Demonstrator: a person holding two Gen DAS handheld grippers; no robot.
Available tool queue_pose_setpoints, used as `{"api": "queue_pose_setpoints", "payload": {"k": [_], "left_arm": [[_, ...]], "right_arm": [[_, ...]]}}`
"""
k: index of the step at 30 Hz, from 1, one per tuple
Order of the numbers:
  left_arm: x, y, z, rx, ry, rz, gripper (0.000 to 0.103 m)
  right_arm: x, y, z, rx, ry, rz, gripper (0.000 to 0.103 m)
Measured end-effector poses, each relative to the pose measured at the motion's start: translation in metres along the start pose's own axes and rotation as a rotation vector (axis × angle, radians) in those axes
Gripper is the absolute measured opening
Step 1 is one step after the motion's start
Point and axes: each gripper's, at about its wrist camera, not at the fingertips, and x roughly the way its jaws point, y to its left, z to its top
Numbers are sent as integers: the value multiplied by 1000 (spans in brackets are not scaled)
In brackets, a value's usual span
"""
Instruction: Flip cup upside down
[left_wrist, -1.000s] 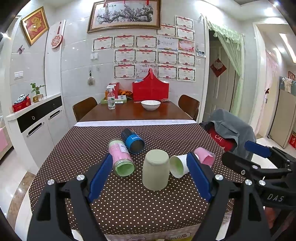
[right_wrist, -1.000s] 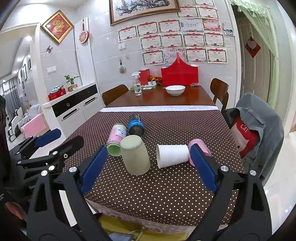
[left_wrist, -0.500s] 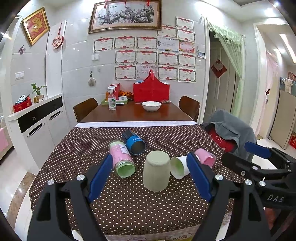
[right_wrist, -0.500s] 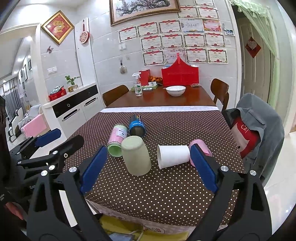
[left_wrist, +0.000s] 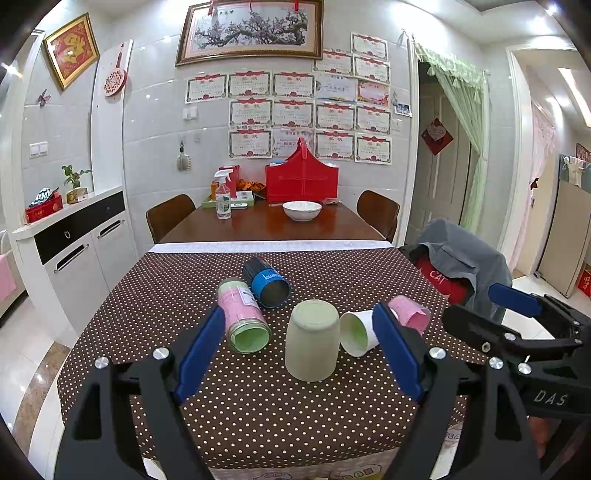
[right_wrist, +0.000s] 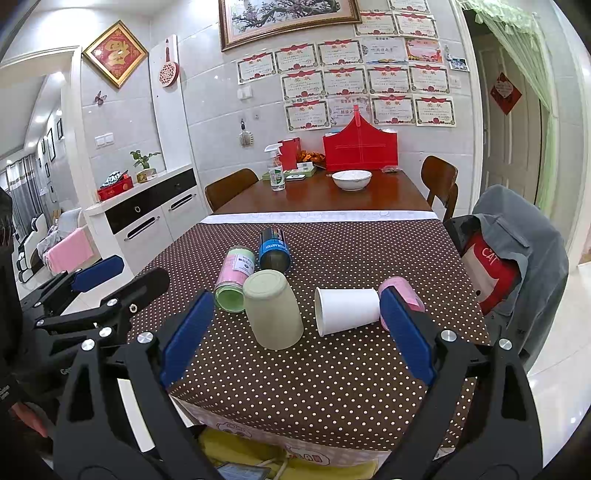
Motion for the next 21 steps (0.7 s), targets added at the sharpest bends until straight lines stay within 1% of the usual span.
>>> {"api": "queue_pose_setpoints", "payload": {"k": [21], "left_arm": [[1, -2, 2, 9, -2, 2, 81]], "right_arm": [[0, -5, -1, 3, -3, 2, 90]]}}
